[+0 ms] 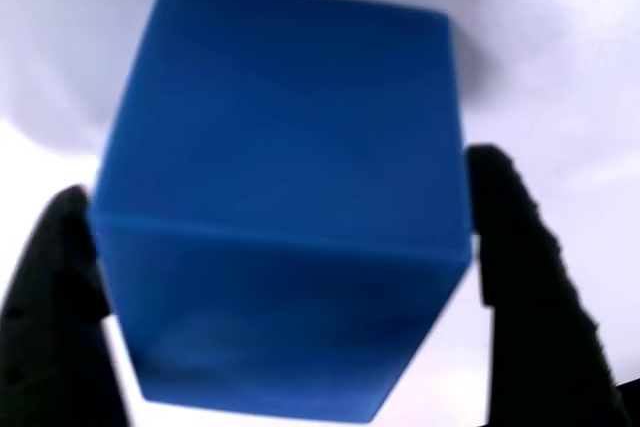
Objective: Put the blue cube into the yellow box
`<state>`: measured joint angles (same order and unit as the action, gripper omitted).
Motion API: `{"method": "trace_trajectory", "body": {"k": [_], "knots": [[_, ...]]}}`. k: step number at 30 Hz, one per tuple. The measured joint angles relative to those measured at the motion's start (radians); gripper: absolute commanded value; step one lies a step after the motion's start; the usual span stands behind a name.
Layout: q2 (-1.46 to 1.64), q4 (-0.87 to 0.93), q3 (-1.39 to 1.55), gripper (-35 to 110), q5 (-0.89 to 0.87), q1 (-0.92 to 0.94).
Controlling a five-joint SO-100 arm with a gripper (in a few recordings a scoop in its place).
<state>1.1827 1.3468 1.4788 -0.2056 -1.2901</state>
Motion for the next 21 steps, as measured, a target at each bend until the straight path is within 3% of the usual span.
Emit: {"method": "trace_trajectory", "body": {"k": [8,21], "knots": [[0.000,0.000,0.000,18,-0.015,0.015],[0.000,-0.034,0.000,17,0.040,0.015]]}}
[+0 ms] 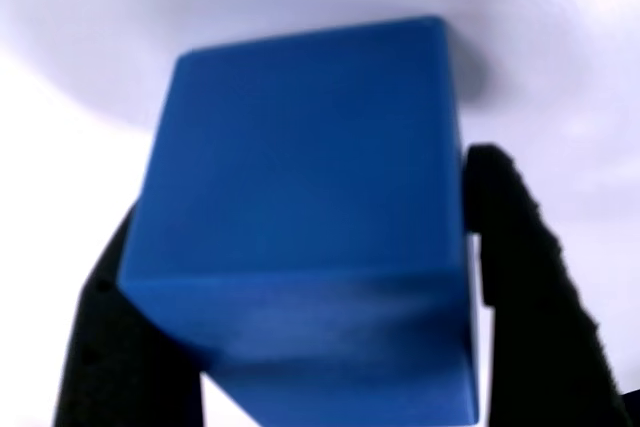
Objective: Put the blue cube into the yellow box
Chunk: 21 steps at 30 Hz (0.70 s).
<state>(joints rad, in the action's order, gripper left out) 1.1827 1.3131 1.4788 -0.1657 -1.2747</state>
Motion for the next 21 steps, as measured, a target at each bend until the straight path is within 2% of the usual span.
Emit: {"method": "trace_trajectory", "body": {"k": [15,21], "knots": [[0.210,0.008,-0.008,17,0.419,0.273],[0.339,0.026,-0.008,16,0.595,0.454]]}}
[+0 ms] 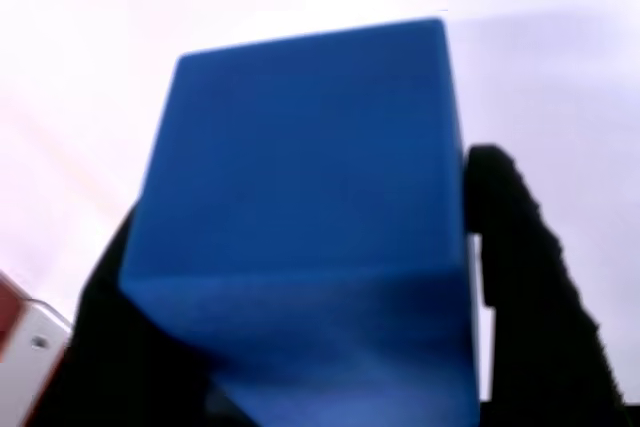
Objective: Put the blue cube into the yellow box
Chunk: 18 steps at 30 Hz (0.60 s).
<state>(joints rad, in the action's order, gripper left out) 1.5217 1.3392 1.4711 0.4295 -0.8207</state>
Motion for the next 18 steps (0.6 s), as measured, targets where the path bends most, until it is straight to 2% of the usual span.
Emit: {"method": "trace_trajectory", "body": {"k": [10,18], "knots": [[0.118,0.020,0.000,17,0.322,0.485],[0.137,0.023,-0.031,17,0.491,0.856]]}}
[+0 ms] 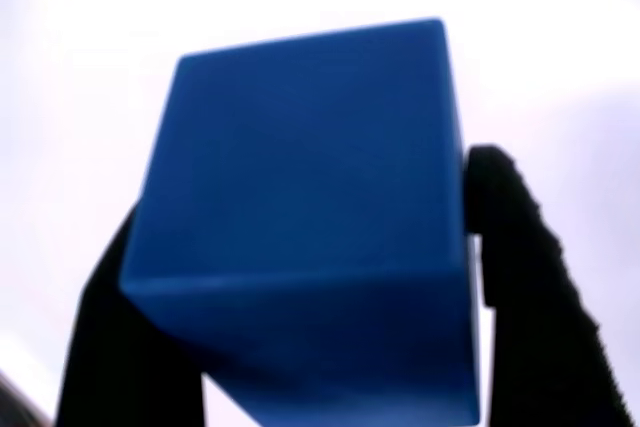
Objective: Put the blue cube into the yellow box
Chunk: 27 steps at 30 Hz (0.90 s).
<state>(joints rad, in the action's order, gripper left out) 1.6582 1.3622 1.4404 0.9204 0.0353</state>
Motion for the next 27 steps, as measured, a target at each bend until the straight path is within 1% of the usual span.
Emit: {"method": "trace_trajectory", "body": {"k": [6,11,19,23,27], "knots": [[0.067,0.061,0.000,17,0.069,0.279],[0.190,0.064,0.006,17,0.123,0.548],[0.380,0.086,0.138,18,0.222,0.914],[0.463,0.089,0.250,18,0.278,1.066],[0.511,0.078,0.333,18,0.307,1.172]]}}
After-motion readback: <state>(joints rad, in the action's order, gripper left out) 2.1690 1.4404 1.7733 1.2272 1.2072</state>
